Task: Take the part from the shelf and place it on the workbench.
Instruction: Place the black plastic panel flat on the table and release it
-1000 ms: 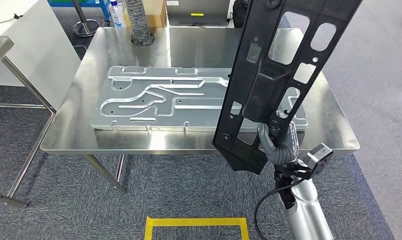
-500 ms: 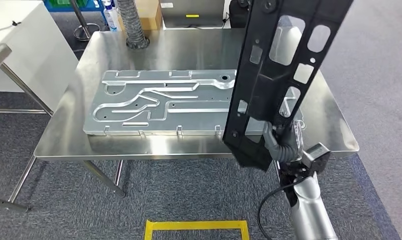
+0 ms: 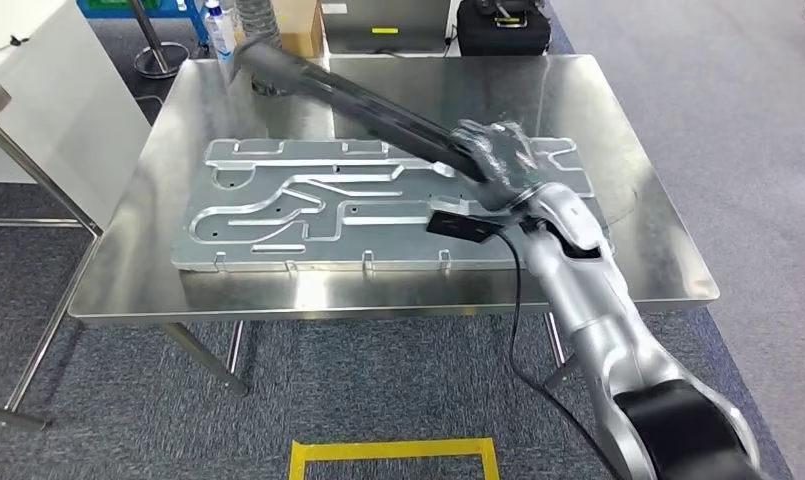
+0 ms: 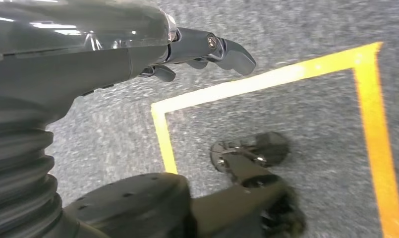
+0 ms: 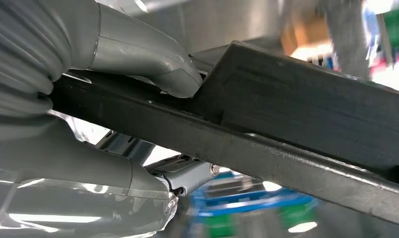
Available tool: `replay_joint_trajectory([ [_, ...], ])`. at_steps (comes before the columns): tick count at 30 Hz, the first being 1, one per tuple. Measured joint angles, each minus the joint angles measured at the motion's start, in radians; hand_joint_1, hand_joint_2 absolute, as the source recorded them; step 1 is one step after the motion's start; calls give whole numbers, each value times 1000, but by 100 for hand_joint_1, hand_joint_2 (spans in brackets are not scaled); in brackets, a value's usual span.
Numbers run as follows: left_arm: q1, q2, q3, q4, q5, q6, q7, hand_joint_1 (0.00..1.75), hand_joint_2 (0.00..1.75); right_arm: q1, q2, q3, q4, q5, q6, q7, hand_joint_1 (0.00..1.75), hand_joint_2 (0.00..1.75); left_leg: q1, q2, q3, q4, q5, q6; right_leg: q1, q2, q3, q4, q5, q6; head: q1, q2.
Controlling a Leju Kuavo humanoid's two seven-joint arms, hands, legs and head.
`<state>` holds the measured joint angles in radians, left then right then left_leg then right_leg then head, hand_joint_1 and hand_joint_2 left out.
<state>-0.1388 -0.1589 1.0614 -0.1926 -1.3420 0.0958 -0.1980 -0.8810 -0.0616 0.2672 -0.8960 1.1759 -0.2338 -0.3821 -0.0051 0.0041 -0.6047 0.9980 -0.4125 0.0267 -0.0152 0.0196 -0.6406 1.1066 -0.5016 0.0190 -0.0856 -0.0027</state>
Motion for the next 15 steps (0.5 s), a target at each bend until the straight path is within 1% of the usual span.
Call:
replay_joint_trajectory([
  [2, -14, -1, -8, 0, 5, -8, -17, 0, 175, -89, 7, 106, 126, 67, -1, 42, 175, 175, -1, -4, 0, 0, 0, 4, 2, -6, -68, 134, -54, 1, 0, 0],
  [3, -19, -2, -10, 0, 10, -17, -34, 0, 175, -120, 12, 155, 181, 90, 3, 62, 175, 175, -1, -7, 1, 0, -1, 4, 2, -6, -95, 184, -64, 2, 0, 0],
  [4, -24, -3, -12, 0, 15, -27, -56, 0, 175, -144, 16, 201, 230, 107, 9, 81, 175, 175, 0, -12, 3, 1, -2, 5, 1, -8, -109, 201, -56, 3, 0, 0],
  [5, -29, -4, -13, 0, 20, -35, -85, 0, 175, -160, 19, 241, 272, 118, 16, 99, 175, 175, 1, -19, 5, 3, -4, 3, 0, -9, -103, 177, -28, 4, 0, 0],
  [6, -33, -5, -16, 0, 22, -39, -117, 0, 175, -172, 21, 276, 307, 123, 21, 114, 175, 175, 3, -25, 6, 6, -7, 1, -1, -10, -77, 113, 15, 3, 0, 0],
  [7, -36, -8, -19, 0, 23, -39, -144, 0, 175, -181, 21, 303, 335, 125, 23, 125, 175, 175, 4, -31, 6, 10, -11, -2, 0, -11, -48, 44, 51, 0, 0, 0],
  [8, -40, -10, -24, 0, 23, -35, -167, 0, 175, -190, 23, 326, 363, 124, 22, 135, 175, 175, 4, -36, 3, 16, -15, -6, 2, -12, -23, -18, 77, -3, 0, 0],
  [9, -42, -12, -28, 0, 23, -31, -179, 0, 175, -197, 24, 343, 386, 120, 19, 142, 175, 175, 4, -39, -2, 20, -17, -10, 4, -12, -8, -57, 88, -6, 0, 0],
  [11, -42, -15, -31, 0, 29, -24, -175, 0, 175, -202, 26, 366, 422, 112, 14, 151, 87, 87, 5, -42, -10, 22, -17, -19, 11, -12, -6, -74, 85, -13, 0, 0],
  [13, -38, -14, -31, 0, 36, -12, -150, 0, 175, -201, 23, 381, 446, 105, 10, 157, 0, 0, 5, -41, -11, 25, -22, -28, 8, -15, 0, -82, 86, -21, 0, 0],
  [14, -37, -14, -31, 0, 37, -3, -138, 0, 175, -202, 17, 388, 456, 101, 9, 160, 0, 0, 5, -36, -16, 41, -33, -33, 6, -17, 6, -87, 85, -26, 0, 0],
  [15, -36, -13, -31, 0, 36, 6, -127, 0, 175, -203, 9, 394, 464, 97, 8, 162, 0, 0, 5, -31, -31, 77, -53, -38, 3, -21, 13, -92, 85, -31, 0, 0],
])
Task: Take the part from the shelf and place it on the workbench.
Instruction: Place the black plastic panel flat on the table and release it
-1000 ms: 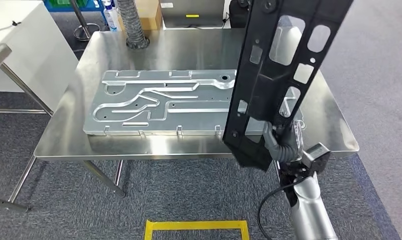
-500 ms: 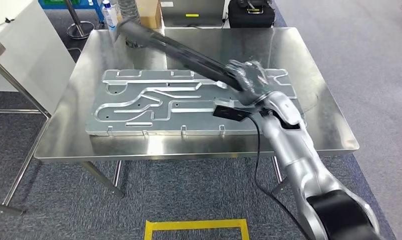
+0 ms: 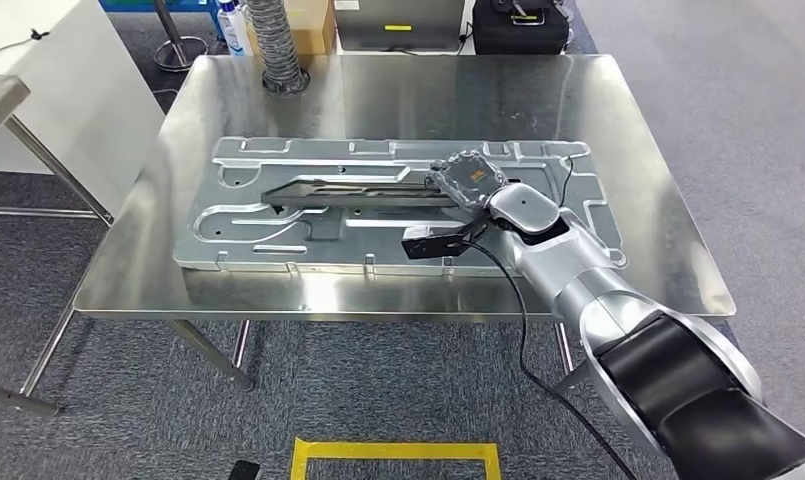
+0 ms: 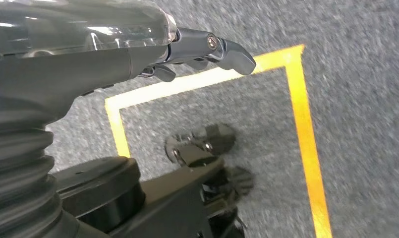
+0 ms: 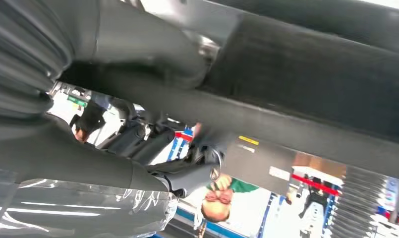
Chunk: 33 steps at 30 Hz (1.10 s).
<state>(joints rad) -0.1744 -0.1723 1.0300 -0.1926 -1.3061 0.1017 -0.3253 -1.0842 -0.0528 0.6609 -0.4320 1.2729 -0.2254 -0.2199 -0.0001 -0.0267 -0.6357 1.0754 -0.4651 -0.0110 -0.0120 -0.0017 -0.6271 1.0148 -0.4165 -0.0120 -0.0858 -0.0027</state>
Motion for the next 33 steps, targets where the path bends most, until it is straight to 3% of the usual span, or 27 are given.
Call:
replay_joint_trajectory([
  [3, 6, 1, 0, 0, -2, 4, 12, 0, 175, -2, -29, 14, 17, -8, 3, 0, 0, 0, 5, 9, -99, 192, -75, -9, 2, -12, 13, -2, -7, -7, 0, 0],
  [4, 10, 1, 0, 0, -2, 3, 12, 0, 175, -2, -36, 18, 23, -10, 4, 0, 0, 0, 6, 10, -125, 232, -81, -11, 2, -15, 15, -2, -9, -7, 0, 0],
  [5, 14, 2, 0, 0, -2, 2, 13, 0, 175, -2, -43, 21, 27, -12, 4, -1, 0, 0, 7, 10, -132, 234, -69, -11, 2, -16, 16, -2, -10, -5, 0, 0],
  [6, 16, 3, 0, 0, -2, 2, 13, 0, 175, -2, -48, 24, 30, -12, 5, -1, 0, 0, 7, 11, -119, 196, -39, -10, 2, -17, 19, -1, -12, -3, 0, 0],
  [8, 17, 4, 0, 0, -2, 2, 13, 0, 175, -4, -58, 28, 33, -13, 5, -2, 0, 0, 7, 12, -52, 51, 30, -6, 4, -18, 24, 2, -17, 4, 0, 0],
  [10, 17, 4, 0, 0, -1, 2, 13, 0, 175, -6, -65, 29, 34, -13, 5, -2, 0, 0, 5, 11, -6, -43, 60, 4, 7, -17, 26, 4, -21, 14, 0, 0],
  [14, 18, 5, 0, 0, -2, 1, 13, 0, 175, -8, -69, 33, 39, -13, 5, -3, 0, 0, 2, 8, 4, -63, 66, 29, 3, -16, 23, 11, -32, 37, 0, 0],
  [15, 17, 5, 0, 0, -1, 1, 13, 0, 175, -9, -67, 34, 41, -13, 5, -3, 0, 0, 2, 8, 7, -67, 69, 35, 1, -14, 10, 40, -51, 41, 0, 0],
  [17, 16, 5, 0, 0, -2, 1, 13, 0, 175, -10, -60, 35, 44, -14, 5, -4, 0, 0, 1, 8, 8, -70, 70, 42, -1, -9, -45, 160, -115, 45, 0, 0],
  [19, 17, 5, 0, 0, -1, 1, 13, 0, 87, -7, -50, 36, 50, -14, 6, -4, 0, 0, -2, 8, 8, -68, 69, 46, -1, -7, -104, 281, -155, 47, 0, 0],
  [20, 18, 5, 0, 0, 0, 0, 13, 0, 44, -6, -47, 36, 53, -14, 6, -5, 0, 0, -3, 7, 8, -67, 68, 47, -1, -7, -111, 293, -147, 46, 0, 0],
  [21, 18, 5, 0, 0, 2, -3, 15, 0, 0, -6, -45, 37, 55, -14, 6, -5, 0, 0, -4, 5, 8, -65, 67, 47, -1, -7, -99, 264, -121, 44, 0, 0],
  [23, 19, 5, 1, 0, 12, -15, 27, 0, 0, -9, -43, 37, 57, -19, 6, -5, 0, 0, -5, 1, 9, -60, 64, 45, 1, -8, -33, 127, -53, 34, 0, 0],
  [25, 22, 5, 5, 0, 23, -29, 52, 0, 0, -13, -42, 37, 58, -28, 5, -6, 0, 0, -7, 0, 6, -55, 63, 38, 8, -8, 15, 25, -18, 25, 0, 0],
  [27, 27, 5, 14, 0, 34, -38, 75, 0, 0, -14, -40, 36, 59, -35, 7, -7, 0, 0, -7, 0, 2, -54, 67, 30, 14, -7, 19, 8, -16, 21, 0, 0],
  [29, 31, 6, 22, 0, 39, -46, 83, 0, 0, -14, -40, 35, 60, -42, 15, -7, 0, 0, -7, 2, -2, -47, 57, 21, 8, -10, 20, 0, -8, 12, 0, 0],
  [31, 29, 6, 24, 0, 40, -56, 80, 0, 0, -14, -44, 34, 60, -48, 23, -8, 0, 0, -5, 6, -25, 18, 4, 8, 2, -17, 19, -10, 2, 3, 0, 0],
  [33, 26, 6, 24, 0, 39, -67, 80, 0, 0, -14, -52, 34, 60, -52, 27, -9, 0, 0, 2, 10, -70, 150, -74, -3, 3, -22, 12, -11, 9, 0, 0, 0],
])
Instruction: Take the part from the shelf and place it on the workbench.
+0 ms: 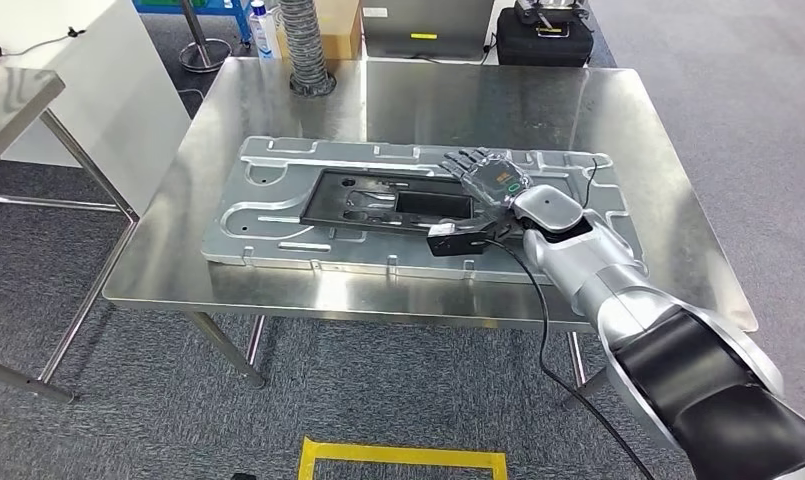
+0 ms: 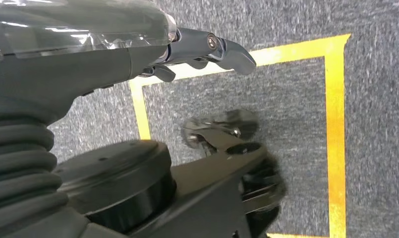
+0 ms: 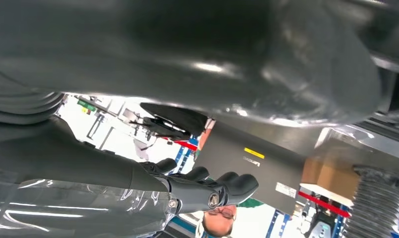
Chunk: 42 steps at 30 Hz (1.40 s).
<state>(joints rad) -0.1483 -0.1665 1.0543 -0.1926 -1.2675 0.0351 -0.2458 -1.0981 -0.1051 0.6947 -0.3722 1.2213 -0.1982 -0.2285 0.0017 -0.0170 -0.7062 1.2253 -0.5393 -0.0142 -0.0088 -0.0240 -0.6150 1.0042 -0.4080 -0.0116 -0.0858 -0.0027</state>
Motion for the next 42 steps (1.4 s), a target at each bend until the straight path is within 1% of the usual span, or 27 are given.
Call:
replay_joint_trajectory([
  [1, -1, 0, 0, 0, -1, -5, 0, 0, 0, 1, -3, 0, 0, -1, 1, 0, 0, 0, 4, 1, -18, 56, -25, -4, 0, -2, -5, 0, 4, 1, 0, 0],
  [2, -2, 0, 0, 0, -2, -9, 0, 0, 0, 1, -6, 0, 1, -2, 3, 0, 0, 0, 8, 1, -20, 80, -32, -8, -1, -2, -9, 1, 8, 4, 0, 0],
  [3, -3, 0, 0, 0, -3, -12, 0, 0, 0, 2, -7, -1, 2, -4, 3, 2, 0, 0, 12, 2, -3, 64, -21, -11, -2, -3, -15, 2, 12, 7, 0, 0],
  [5, -10, 0, 0, 0, -5, -14, 3, 0, 0, 1, -8, -5, 2, -5, 3, 9, 0, 0, 21, 2, 78, -63, 26, -18, -5, -3, -26, 8, 20, 16, 0, 0],
  [6, -14, -1, 0, 0, -7, -15, 6, 0, 0, -2, -8, -7, 3, -5, 3, 13, 0, 0, 22, -1, 113, -126, 45, -16, -5, -2, -33, 14, 23, 22, 0, 0],
  [8, -22, -3, 0, 0, -10, -18, 16, 0, 0, -7, -9, -13, 3, -3, 6, 20, 0, 0, 19, -6, 140, -186, 62, -4, -6, 1, -45, 20, 33, 35, 0, 0],
  [11, -28, -5, -1, 0, -16, -27, 24, 0, 0, -8, -8, -18, 7, -2, 19, 25, 0, 0, 9, -4, 126, -189, 84, 27, -13, 5, -56, 19, 40, 57, 0, 0],
  [13, -33, -7, -2, 0, -23, -34, 25, 0, 0, -7, -4, -26, 12, -2, 22, 27, 0, 0, 8, 0, 109, -193, 104, 45, -15, 9, -83, 76, -19, 63, 0, 0],
  [15, -35, -9, -4, 0, -30, -39, 27, 0, 0, -7, 1, -34, 16, -5, 15, 28, 0, 0, 2, 5, 87, -192, 121, 54, -12, 14, -125, 204, -113, 61, 0, 0],
  [16, -35, -9, -5, 0, -33, -41, 30, 0, 0, -6, 4, -38, 18, -7, 10, 28, 0, 0, -2, 7, 75, -192, 129, 56, -10, 16, -140, 266, -145, 59, 0, 0],
  [17, -33, -10, -7, 0, -35, -42, 33, 0, 0, -4, 7, -43, 19, -10, 4, 28, 0, 0, -7, 9, 64, -192, 138, 58, -7, 17, -142, 304, -157, 55, 0, 0],
  [18, -32, -10, -8, 0, -37, -42, 35, 0, 0, -3, 10, -48, 21, -11, -1, 29, 0, 0, -10, 11, 52, -192, 147, 59, -2, 19, -127, 306, -151, 50, 0, 0],
  [19, -30, -10, -8, 0, -39, -43, 37, 0, 0, -3, 12, -53, 22, -12, -7, 31, 0, 0, -13, 13, 41, -191, 155, 60, 3, 20, -93, 274, -132, 43, 0, 0],
  [20, -28, -11, -9, 0, -40, -43, 40, 0, 0, -5, 13, -57, 23, -11, -13, 34, 0, 0, -14, 14, 31, -191, 164, 60, 11, 20, -42, 212, -111, 33, 0, 0],
  [22, -22, -13, -11, 0, -41, -43, 46, 0, 0, -17, 14, -66, 22, -9, -29, 44, 0, 0, -17, 19, 18, -193, 181, 56, 26, 19, 51, 77, -99, 15, 0, 0],
  [24, -14, -15, -12, 0, -42, -43, 50, 0, 0, -32, 14, -76, 21, -5, -47, 50, 0, 0, -14, 24, 16, -198, 197, 48, 34, 19, 84, 16, -101, 2, 0, 0],
  [26, -6, -16, -12, 0, -41, -43, 51, 0, 0, -38, 15, -83, 21, 7, -63, 60, 0, 0, -11, 27, 17, -205, 207, 38, 33, 21, 80, 3, -78, -8, 0, 0],
  [27, -3, -16, -12, 0, -39, -43, 49, 0, 0, -39, 15, -84, 21, 15, -74, 68, 0, 0, -11, 27, 12, -200, 196, 33, 31, 23, 77, -7, -63, -12, 0, 0],
  [29, 7, -17, -12, 0, -31, -41, 44, 0, 0, -39, 15, -89, 22, 24, -103, 89, 0, 0, -8, 25, -8, -136, 117, 23, 26, 26, 62, -22, -32, -17, 0, 0],
  [31, 19, -16, -9, 0, -19, -37, 40, 0, 0, -36, 15, -107, 25, 14, -137, 104, 0, 0, 1, 24, -32, -13, 22, 13, 24, 33, 32, -24, -7, -17, 0, 0],
  [32, 26, -16, -7, 0, -13, -35, 39, 0, 0, -32, 15, -121, 29, 4, -154, 111, 0, 0, 6, 25, -35, 41, 5, 8, 23, 39, 15, -22, 5, -14, 0, 0],
  [34, 43, -16, -1, 0, -4, -30, 39, 0, 0, -20, 14, -158, 41, -18, -185, 124, 0, 0, 15, 25, -3, 71, 36, -2, 16, 52, -21, -16, 29, -6, 0, 0],
  [35, 51, -16, 2, 0, -1, -28, 39, 0, 0, -10, 14, -179, 47, -31, -202, 129, 0, 0, 20, 25, 37, 38, 63, -7, 12, 61, -40, -10, 39, 0, 0, 0],
  [36, 58, -15, 4, 0, 0, -27, 40, 0, 0, 3, 14, -202, 52, -47, -219, 132, 0, 0, 23, 25, 90, -21, 69, -12, 8, 68, -58, -4, 48, 7, 0, 0],
  [38, 68, -14, 6, 0, 1, -26, 41, 0, 0, 31, 14, -252, 59, -76, -252, 131, 0, 0, 19, 21, 182, -149, 40, -11, 4, 80, -83, 6, 65, 21, 1, 0],
  [40, 73, -12, 8, 0, 1, -26, 43, 0, 0, 57, 14, -298, 64, -88, -269, 130, 0, 0, 7, 24, 209, -203, 17, 2, 3, 90, -93, 5, 86, 33, 1, 0],
  [42, 75, -10, 9, 0, 1, -26, 45, 0, 0, 77, 14, -330, 69, -86, -272, 136, 0, 0, 7, 43, 197, -211, 34, 21, -1, 93, -102, 4, 90, 45, 1, 0],
])
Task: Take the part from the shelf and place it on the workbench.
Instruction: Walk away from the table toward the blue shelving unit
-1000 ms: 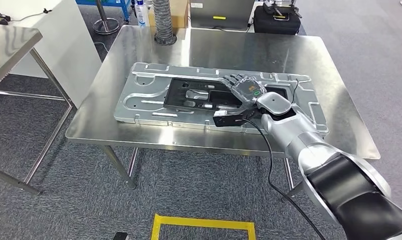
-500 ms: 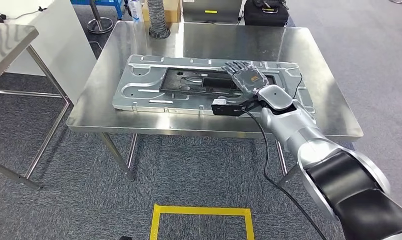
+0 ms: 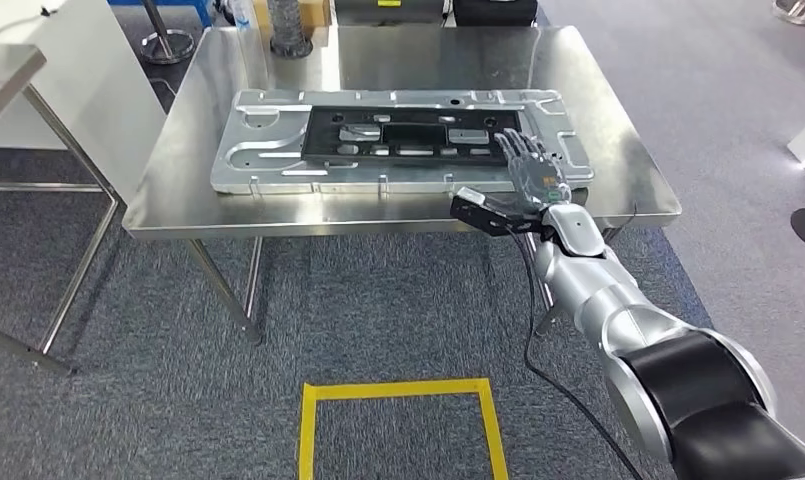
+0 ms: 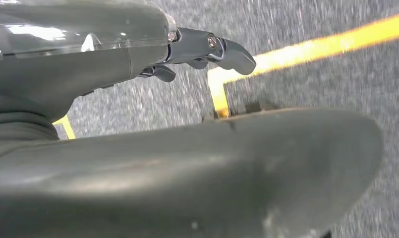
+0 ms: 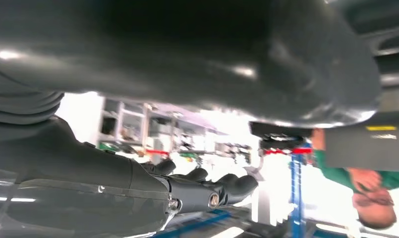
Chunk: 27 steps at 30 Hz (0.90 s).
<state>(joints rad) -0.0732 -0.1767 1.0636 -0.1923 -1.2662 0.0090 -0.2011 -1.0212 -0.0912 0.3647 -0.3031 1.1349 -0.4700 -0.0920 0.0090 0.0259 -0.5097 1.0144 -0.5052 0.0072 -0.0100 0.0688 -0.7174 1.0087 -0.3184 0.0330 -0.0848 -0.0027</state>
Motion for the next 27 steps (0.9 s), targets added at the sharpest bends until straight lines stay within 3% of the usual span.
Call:
replay_joint_trajectory([
  [1, 1, 1, 1, 0, 0, 0, 2, 0, 0, 8, 1, -13, 1, 0, 0, 9, 0, 0, 1, 11, -9, -5, 12, 11, -1, -8, -10, 18, -27, 5, 0, 0],
  [2, 2, 2, 2, 0, 0, 0, 4, 0, 0, 15, 5, -26, 2, -2, -2, 20, 0, 0, 2, 24, -20, -9, 25, 21, -1, -19, -25, 56, -73, 11, 0, 0],
  [4, 5, 4, 6, 0, 1, 0, 9, 0, 0, 44, 19, -64, 2, -23, -15, 39, 0, 0, -4, 46, -44, -10, 46, 29, -1, -37, -60, 182, -178, 22, 0, 0],
  [5, 8, 5, 8, 0, 2, -1, 10, 0, 0, 73, 29, -89, 1, -44, -28, 39, 0, 0, -5, 55, -57, -10, 56, 29, -1, -40, -70, 243, -204, 27, 0, 0],
  [6, 10, 6, 10, 0, 5, -2, 8, 0, 0, 111, 39, -122, 0, -75, -47, 32, 0, 0, -5, 62, -69, -10, 65, 28, -2, -41, -68, 281, -204, 31, 0, 0],
  [7, 12, 7, 13, 0, 10, -2, 3, 0, 0, 158, 49, -163, -1, -117, -69, 18, 0, 0, -4, 68, -82, -10, 74, 26, -3, -41, -52, 288, -185, 34, 0, 0],
  [9, 11, 8, 20, 0, 24, 0, -13, 0, 0, 266, 68, -264, -8, -215, -108, -16, 0, 0, 0, 74, -107, -8, 93, 18, -6, -41, 34, 200, -147, 37, 0, 0],
  [11, 6, 8, 25, 0, 31, 2, -29, 0, 0, 379, 83, -367, -14, -300, -127, -34, 0, 0, 1, 70, -122, -6, 110, 6, -2, -38, 151, 50, -160, 27, 0, 0],
  [12, 2, 8, 27, 0, 31, 2, -35, 0, 0, 438, 88, -415, -15, -336, -127, -39, 0, 0, 2, 68, -124, -7, 117, -1, 1, -39, 187, 0, -172, 17, 0, 0],
  [14, -8, 7, 29, 0, 31, 2, -39, 0, 0, 559, 92, -504, -14, -401, -121, -47, 0, 0, 5, 60, -125, -10, 131, -15, 8, -48, 205, -30, -174, -6, 0, 0],
  [15, -12, 7, 29, 0, 30, 3, -38, 0, 0, 615, 92, -546, -12, -431, -111, -49, 0, 0, 8, 52, -129, -7, 127, -21, 9, -56, 204, -33, -169, -15, 0, 0],
  [17, -16, 8, 30, 0, 28, 6, -33, 0, 0, 707, 92, -615, -6, -480, -77, -46, 0, 0, 10, 27, -147, 43, 67, -28, 9, -67, 195, -36, -154, -36, 0, 0],
  [19, -16, 8, 30, 0, 23, 11, -26, 0, 0, 776, 92, -676, 3, -528, -38, -49, 0, 0, 12, 2, -177, 167, -36, -29, 14, -76, 175, -34, -140, -49, 0, 0],
  [20, -16, 9, 31, 0, 20, 13, -24, 0, 0, 804, 92, -706, 8, -553, -21, -54, 0, 0, 12, -5, -188, 232, -70, -29, 18, -79, 164, -31, -132, -53, 0, 0],
  [21, -16, 9, 31, 0, 17, 16, -20, 0, 0, 829, 92, -735, 12, -578, -4, -61, 0, 0, 11, -9, -187, 275, -81, -28, 22, -83, 150, -28, -124, -55, 0, 0],
  [22, -16, 9, 31, 0, 13, 18, -17, 0, 0, 848, 92, -761, 17, -602, 14, -67, 0, 0, 11, -10, -172, 287, -70, -26, 26, -86, 135, -25, -115, -56, 0, 0],
  [23, -16, 9, 30, 0, 10, 19, -14, 0, 0, 864, 92, -784, 21, -620, 31, -70, 0, 0, 9, -11, -139, 261, -45, -21, 29, -88, 119, -21, -106, -56, 0, 0],
  [25, -20, 11, 30, 0, 7, 23, -8, 0, 0, 889, 92, -822, 31, -639, 60, -72, 0, 0, -1, -5, -31, 125, -17, -3, 33, -93, 93, -12, -90, -54, 0, 0],
  [27, -27, 14, 30, 0, 4, 26, -8, 0, 0, 908, 92, -845, 45, -645, 94, -63, 0, 0, -13, 3, 59, -10, -31, 10, 30, -103, 83, -9, -74, -48, 0, 0],
])
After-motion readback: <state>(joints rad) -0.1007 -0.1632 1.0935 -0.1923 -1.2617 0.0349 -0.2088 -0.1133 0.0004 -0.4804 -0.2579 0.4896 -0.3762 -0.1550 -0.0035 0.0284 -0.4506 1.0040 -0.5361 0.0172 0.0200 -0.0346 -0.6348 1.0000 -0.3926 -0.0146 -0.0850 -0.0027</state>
